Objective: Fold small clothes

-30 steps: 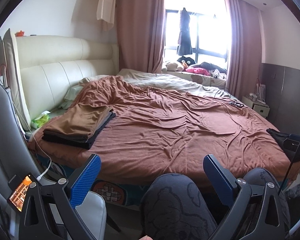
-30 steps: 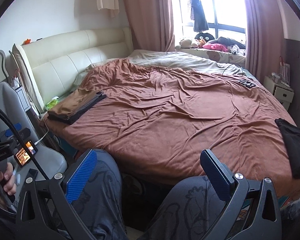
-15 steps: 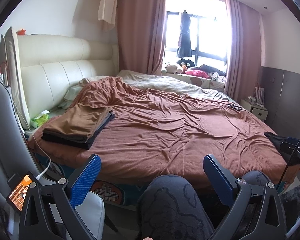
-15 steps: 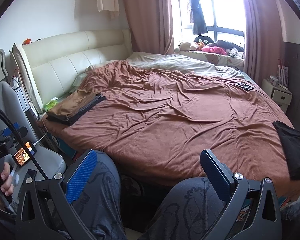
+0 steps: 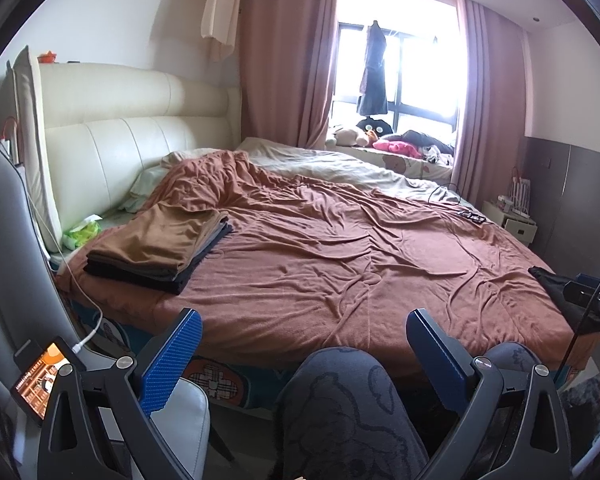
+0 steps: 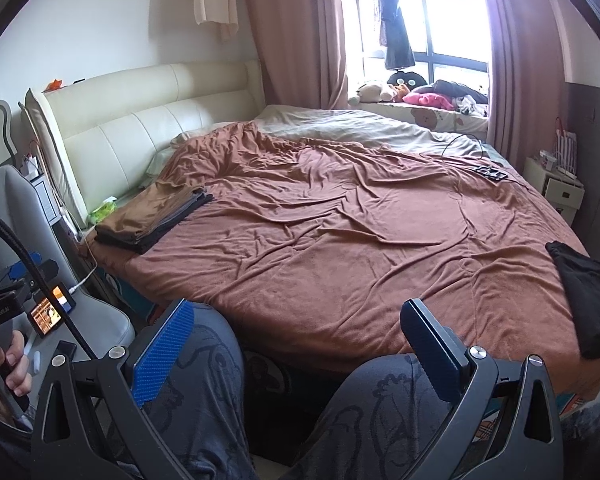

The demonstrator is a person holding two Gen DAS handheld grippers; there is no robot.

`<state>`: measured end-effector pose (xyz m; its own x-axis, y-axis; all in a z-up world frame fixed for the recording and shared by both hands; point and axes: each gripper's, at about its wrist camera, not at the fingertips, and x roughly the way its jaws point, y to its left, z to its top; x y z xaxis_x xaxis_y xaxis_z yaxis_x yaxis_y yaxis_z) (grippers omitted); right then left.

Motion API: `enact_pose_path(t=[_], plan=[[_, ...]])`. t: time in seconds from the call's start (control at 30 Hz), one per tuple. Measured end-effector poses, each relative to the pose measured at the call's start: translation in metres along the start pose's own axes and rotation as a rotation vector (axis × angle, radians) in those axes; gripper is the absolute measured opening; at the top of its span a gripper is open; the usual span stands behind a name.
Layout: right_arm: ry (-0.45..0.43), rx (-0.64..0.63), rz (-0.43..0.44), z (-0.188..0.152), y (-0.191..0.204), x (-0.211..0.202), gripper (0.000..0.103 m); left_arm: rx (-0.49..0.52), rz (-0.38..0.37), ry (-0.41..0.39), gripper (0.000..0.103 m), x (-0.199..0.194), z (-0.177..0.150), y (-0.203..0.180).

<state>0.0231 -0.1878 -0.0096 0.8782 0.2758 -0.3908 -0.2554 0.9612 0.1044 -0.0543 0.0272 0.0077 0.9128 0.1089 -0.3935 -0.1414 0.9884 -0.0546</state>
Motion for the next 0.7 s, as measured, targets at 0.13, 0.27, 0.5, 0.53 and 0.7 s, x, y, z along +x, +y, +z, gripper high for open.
enact_pose_path(t=[0.13, 0.27, 0.5, 0.53, 0.7], plan=[[0.000, 0.003, -0.002, 0.0012, 0.0004, -0.0003, 0.103, -0.001, -0.001, -0.001, 0.103, -0.0009, -0.0001, 0.0004], [0.002, 0.000, 0.000, 0.0014, 0.0003, -0.0006, 0.103, -0.001, 0.000, -0.002, 0.103, -0.0022, -0.0003, 0.0014], [0.002, -0.005, -0.004, 0.0015, 0.0024, -0.0026, 0.103, -0.001, -0.001, -0.001, 0.103, -0.0031, -0.0005, 0.0016], [0.001, -0.009, -0.007, 0.0016, 0.0028, -0.0030, 0.103, -0.001, 0.000, -0.001, 0.103, -0.0030, -0.0007, 0.0017], [-0.001, -0.013, -0.011, 0.0011, 0.0027, -0.0033, 0.103, 0.002, 0.000, -0.005, 0.103, -0.0042, -0.0011, 0.0017]])
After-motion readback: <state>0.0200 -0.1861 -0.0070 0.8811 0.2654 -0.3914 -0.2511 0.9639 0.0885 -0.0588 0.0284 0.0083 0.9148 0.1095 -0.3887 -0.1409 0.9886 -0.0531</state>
